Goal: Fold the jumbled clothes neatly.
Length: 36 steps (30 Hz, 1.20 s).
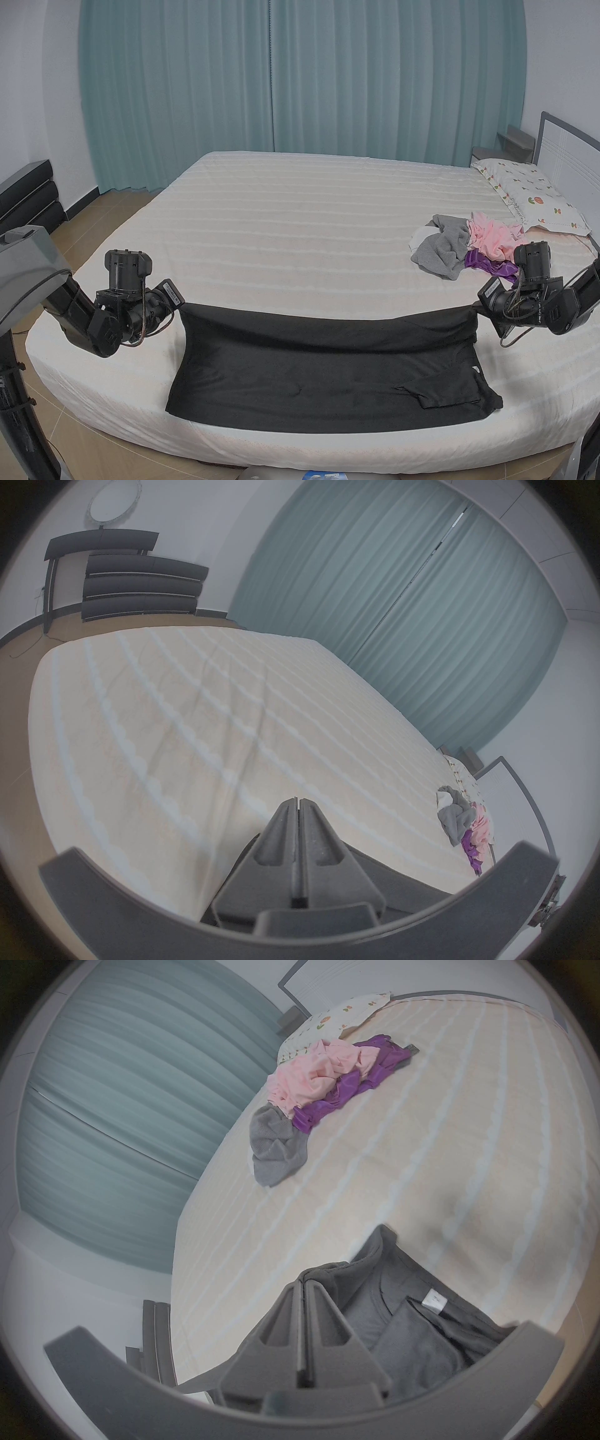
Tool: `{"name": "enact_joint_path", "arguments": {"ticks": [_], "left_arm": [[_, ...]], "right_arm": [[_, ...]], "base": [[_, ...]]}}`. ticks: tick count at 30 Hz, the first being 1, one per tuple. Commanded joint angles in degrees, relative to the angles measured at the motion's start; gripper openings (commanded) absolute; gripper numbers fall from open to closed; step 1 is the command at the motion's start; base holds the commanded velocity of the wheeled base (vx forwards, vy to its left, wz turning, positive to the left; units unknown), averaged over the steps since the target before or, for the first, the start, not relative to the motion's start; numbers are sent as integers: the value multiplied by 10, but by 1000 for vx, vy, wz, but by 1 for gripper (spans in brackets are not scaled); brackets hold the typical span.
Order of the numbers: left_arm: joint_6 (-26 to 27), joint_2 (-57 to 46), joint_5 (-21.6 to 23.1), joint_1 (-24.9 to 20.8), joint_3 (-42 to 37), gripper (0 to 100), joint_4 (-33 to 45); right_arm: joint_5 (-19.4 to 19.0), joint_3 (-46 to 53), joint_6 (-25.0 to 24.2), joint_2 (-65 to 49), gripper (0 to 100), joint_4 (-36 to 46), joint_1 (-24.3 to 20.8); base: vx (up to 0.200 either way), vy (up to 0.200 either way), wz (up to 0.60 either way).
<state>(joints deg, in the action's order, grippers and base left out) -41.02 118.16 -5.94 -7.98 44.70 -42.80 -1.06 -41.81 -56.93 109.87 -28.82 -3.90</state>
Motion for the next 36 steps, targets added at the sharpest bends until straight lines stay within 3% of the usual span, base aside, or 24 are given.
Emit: {"name": "enact_joint_path", "arguments": {"ticks": [1,14,27,36], "left_arm": [[2,43,0,1,64,0,28],[2,66,-2,-1,111,0,29],[2,62,-27,3,121,0,24],[7,69,-20,3,121,0,29]], "right_arm": [[-1,-71,-1,28,0,37,3],[-1,-160,-2,70,0,88,6],[-6,-136,-1,51,0,79,15],[-7,-126,1,59,0,79,13]], "base": [[0,0,0],[0,0,0],[0,0,0],[0,0,0]]}}
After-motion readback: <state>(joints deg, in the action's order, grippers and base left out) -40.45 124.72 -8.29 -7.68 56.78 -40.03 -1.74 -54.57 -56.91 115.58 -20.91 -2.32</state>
